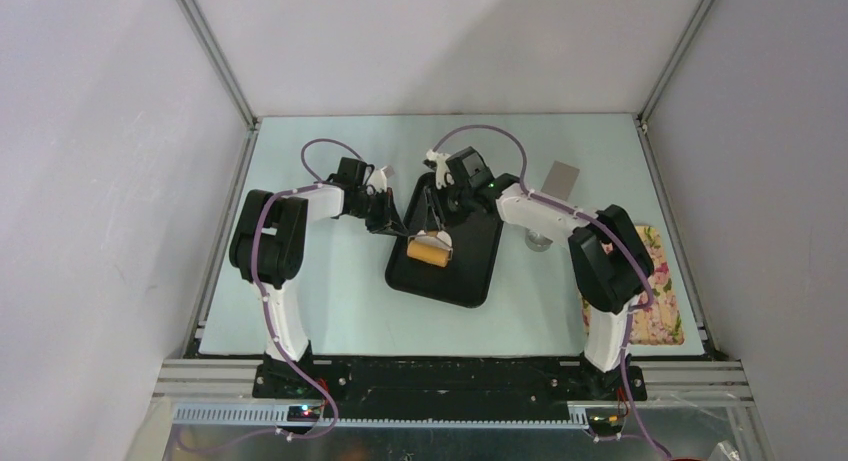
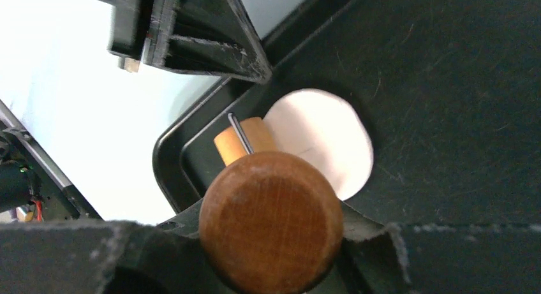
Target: Roll out the dumpling wrappers from the dough
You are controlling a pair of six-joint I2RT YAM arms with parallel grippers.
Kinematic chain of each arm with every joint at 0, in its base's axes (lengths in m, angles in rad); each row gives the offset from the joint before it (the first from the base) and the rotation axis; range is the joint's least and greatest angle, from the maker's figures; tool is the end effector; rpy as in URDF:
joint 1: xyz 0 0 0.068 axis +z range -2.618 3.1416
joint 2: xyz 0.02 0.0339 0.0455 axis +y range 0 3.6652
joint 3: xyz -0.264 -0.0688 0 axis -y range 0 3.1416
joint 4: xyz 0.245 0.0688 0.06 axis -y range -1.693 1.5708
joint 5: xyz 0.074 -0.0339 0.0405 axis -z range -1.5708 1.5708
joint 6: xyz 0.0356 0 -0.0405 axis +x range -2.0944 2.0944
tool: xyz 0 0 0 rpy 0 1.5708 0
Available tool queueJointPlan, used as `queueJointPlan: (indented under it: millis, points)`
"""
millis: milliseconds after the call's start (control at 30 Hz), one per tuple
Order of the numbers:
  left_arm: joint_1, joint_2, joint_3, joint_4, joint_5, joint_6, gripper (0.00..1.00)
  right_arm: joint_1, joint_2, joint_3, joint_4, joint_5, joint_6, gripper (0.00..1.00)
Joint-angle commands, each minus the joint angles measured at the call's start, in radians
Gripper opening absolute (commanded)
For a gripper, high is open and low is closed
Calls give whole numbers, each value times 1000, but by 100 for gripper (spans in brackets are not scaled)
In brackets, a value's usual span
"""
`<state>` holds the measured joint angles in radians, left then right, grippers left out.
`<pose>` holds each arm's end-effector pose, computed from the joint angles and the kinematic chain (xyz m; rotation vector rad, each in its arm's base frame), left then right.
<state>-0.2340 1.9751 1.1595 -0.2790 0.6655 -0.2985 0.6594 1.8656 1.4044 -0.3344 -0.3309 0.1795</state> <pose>0.3667 -0.1100 0.1283 0.1376 2.6722 -1.0593 0.3234 0.2653 0.2339 -0.7446 2.3406 0.7811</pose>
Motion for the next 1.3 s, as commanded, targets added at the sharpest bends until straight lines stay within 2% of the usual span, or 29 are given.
queueJointPlan:
  millis: [0, 333, 1267]
  points:
    - [13, 31, -12, -91, -64, 22, 0, -10, 41, -28, 52, 39, 13, 0]
    - [16, 32, -12, -91, -58, 22, 0, -41, 69, -59, -2, 338, -4, 0]
    - [19, 34, -12, -90, -55, 21, 0, -104, 35, -145, 42, 563, -20, 0]
